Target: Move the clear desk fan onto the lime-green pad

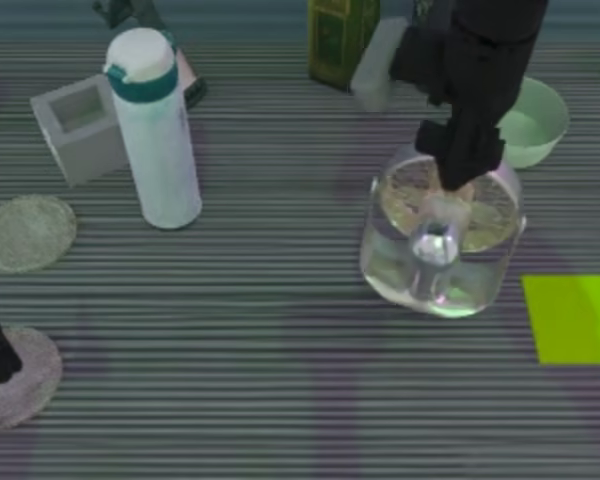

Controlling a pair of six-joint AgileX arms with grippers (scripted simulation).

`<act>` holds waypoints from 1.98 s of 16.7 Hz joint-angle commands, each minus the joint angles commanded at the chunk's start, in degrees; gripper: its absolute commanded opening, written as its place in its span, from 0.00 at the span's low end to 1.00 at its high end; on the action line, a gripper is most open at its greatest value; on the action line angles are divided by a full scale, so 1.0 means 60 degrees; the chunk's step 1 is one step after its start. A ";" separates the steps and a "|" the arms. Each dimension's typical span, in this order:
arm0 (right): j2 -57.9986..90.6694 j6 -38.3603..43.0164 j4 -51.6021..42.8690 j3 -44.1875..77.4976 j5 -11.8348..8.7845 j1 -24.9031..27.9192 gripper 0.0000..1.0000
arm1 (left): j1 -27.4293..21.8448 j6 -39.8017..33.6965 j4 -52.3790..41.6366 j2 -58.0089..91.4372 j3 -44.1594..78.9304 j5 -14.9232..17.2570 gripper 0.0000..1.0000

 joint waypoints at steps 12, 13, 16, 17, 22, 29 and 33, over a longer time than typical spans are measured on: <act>-0.2502 1.2424 0.1071 -0.2391 -0.0110 -0.1430 0.00 | 0.0000 0.0000 0.0000 0.0000 0.0000 0.0000 1.00; -0.2729 1.3632 0.1159 -0.2692 -0.0113 -0.1579 0.00 | 0.0000 0.0000 0.0000 0.0000 0.0000 0.0000 1.00; -0.3314 1.6961 0.1356 -0.3648 -0.0108 -0.2012 0.00 | 0.0000 0.0000 0.0000 0.0000 0.0000 0.0000 1.00; -0.3482 1.7955 0.1405 -0.3984 -0.0101 -0.2150 0.00 | 0.0000 0.0000 0.0000 0.0000 0.0000 0.0000 1.00; -0.4127 2.1865 0.1562 -0.5581 -0.0036 -0.2748 0.00 | 0.0000 0.0000 0.0000 0.0000 0.0000 0.0000 1.00; -0.4387 2.3508 0.1600 -0.6413 0.0013 -0.3043 0.00 | 0.0000 0.0000 0.0000 0.0000 0.0000 0.0000 1.00; -0.4344 2.3511 0.1637 -0.6423 0.0007 -0.2997 0.00 | 0.0000 0.0000 0.0000 0.0000 0.0000 0.0000 1.00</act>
